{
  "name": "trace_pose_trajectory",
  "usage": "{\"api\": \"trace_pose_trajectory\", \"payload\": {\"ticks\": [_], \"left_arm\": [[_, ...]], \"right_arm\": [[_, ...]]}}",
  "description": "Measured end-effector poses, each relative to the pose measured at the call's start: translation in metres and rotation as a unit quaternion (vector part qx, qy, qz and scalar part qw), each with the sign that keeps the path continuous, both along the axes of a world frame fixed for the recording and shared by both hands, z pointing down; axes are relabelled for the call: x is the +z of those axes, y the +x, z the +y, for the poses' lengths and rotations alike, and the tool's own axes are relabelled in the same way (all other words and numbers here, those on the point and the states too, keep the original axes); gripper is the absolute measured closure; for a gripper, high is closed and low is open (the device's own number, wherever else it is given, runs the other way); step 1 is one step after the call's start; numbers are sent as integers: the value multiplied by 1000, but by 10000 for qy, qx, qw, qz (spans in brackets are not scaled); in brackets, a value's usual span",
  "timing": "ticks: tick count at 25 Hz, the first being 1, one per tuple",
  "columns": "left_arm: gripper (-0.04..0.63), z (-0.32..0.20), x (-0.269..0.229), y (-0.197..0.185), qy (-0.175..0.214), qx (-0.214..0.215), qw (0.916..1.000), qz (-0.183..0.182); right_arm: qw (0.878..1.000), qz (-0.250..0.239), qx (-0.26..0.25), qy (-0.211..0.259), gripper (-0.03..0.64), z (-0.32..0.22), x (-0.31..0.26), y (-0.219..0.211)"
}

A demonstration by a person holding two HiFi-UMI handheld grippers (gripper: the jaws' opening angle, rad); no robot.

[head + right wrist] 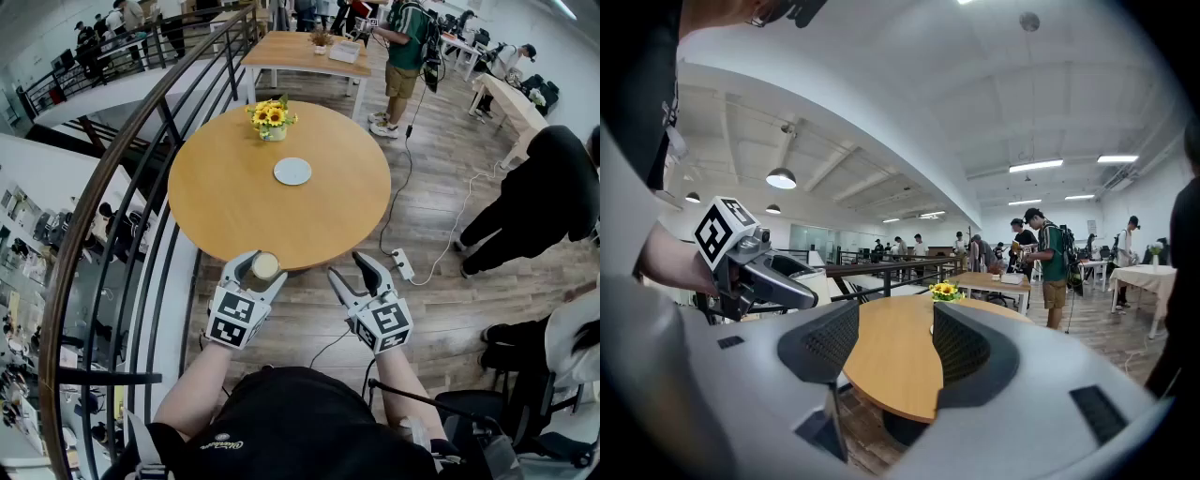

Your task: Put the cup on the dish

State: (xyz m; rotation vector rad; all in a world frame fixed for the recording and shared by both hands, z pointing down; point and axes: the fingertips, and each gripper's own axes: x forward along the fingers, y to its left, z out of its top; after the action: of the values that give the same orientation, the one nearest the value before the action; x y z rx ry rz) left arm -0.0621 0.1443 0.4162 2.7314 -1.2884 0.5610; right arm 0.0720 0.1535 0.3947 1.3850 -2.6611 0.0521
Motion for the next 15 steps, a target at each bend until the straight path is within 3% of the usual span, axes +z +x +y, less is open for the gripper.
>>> {"api": "trace_pose_trajectory", "payload": {"ticks": [5,11,15], "left_arm": [[330,2,1,3,17,3,10000,-3],[330,0,1,11,-9,-67,10000,-19],[330,0,2,23,32,-84,9999,-51]], "right_arm": [[10000,-9,-15,-12,368,2,3,2],[9990,-443,-106,-19,368,0,0,12],[9991,-394,-159,-36,368,0,4,23]]}}
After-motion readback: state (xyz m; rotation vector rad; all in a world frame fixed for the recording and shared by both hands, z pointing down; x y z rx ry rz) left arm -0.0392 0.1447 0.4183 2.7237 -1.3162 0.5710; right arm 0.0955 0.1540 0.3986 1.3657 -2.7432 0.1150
